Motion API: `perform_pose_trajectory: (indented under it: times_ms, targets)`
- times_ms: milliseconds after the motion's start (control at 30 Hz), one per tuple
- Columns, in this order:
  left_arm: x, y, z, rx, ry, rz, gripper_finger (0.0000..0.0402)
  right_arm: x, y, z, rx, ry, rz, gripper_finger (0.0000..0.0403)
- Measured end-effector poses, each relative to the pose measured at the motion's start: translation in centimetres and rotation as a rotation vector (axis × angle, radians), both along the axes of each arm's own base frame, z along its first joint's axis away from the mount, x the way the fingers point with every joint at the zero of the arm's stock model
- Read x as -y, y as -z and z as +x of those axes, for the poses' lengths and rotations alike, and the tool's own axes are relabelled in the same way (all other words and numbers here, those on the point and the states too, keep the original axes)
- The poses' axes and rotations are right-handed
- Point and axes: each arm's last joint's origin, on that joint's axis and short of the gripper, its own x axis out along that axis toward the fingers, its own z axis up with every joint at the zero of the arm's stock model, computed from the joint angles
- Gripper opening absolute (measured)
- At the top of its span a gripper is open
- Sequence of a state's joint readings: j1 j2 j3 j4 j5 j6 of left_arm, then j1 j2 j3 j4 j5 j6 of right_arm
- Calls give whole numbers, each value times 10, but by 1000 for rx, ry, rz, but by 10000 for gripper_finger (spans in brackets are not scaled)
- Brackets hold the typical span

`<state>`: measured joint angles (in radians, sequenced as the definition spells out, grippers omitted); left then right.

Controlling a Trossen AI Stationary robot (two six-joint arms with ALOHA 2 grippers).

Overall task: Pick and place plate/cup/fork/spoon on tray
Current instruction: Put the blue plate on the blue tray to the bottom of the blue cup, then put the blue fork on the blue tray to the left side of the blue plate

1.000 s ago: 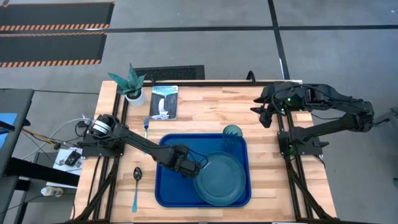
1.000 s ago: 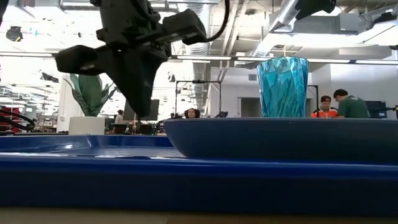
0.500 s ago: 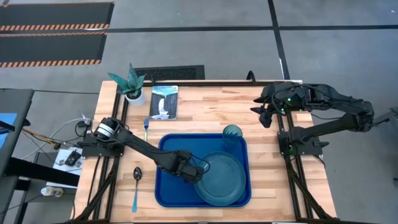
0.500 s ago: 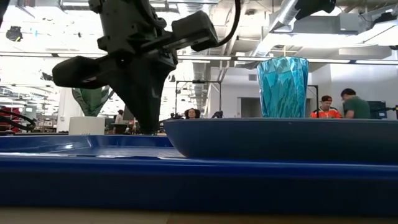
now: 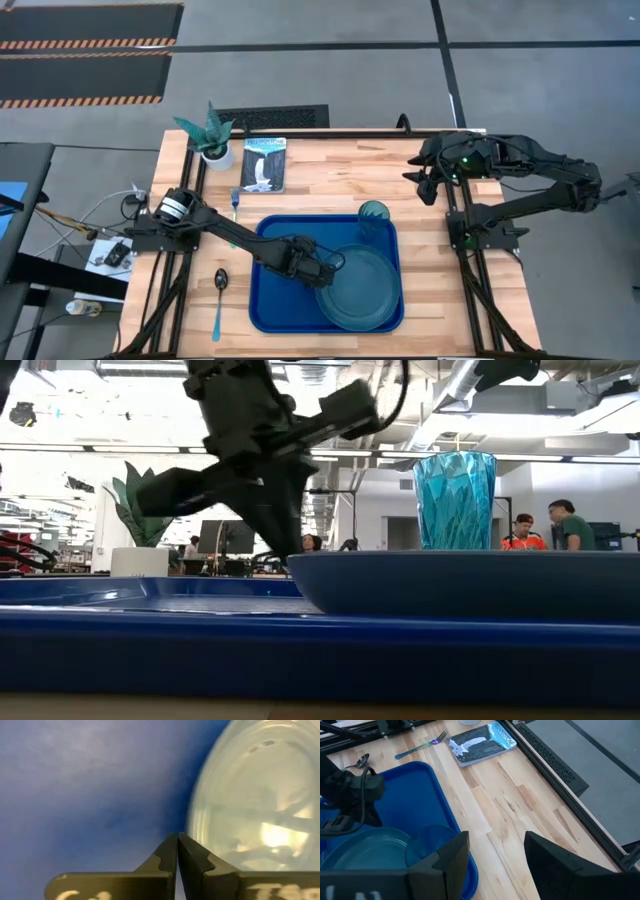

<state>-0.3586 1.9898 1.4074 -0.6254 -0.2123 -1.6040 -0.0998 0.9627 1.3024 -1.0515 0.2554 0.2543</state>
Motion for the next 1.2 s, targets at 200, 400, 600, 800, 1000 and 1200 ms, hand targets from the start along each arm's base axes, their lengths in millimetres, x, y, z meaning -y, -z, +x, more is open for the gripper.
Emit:
perform_pose_trajectory:
  times_ms: [200,400,600,800,1000,1200]
  targets:
    - [-4,3,1,-17,28,16,0,0,0,1,7,0,-1,214]
    - [-12,3,3,-32,64,32,0,0,-1,1,13,0,-1,214]
    - [-19,-11,-4,-60,88,23,0,0,-1,1,13,0,-1,214]
    - [-29,-39,-18,-76,139,52,0,0,-1,1,13,0,-1,214]
    - [-37,-62,-44,-180,148,88,27,0,-1,1,14,0,-1,214]
    - [-46,-76,-75,-388,162,147,124,0,-1,1,15,0,-1,214]
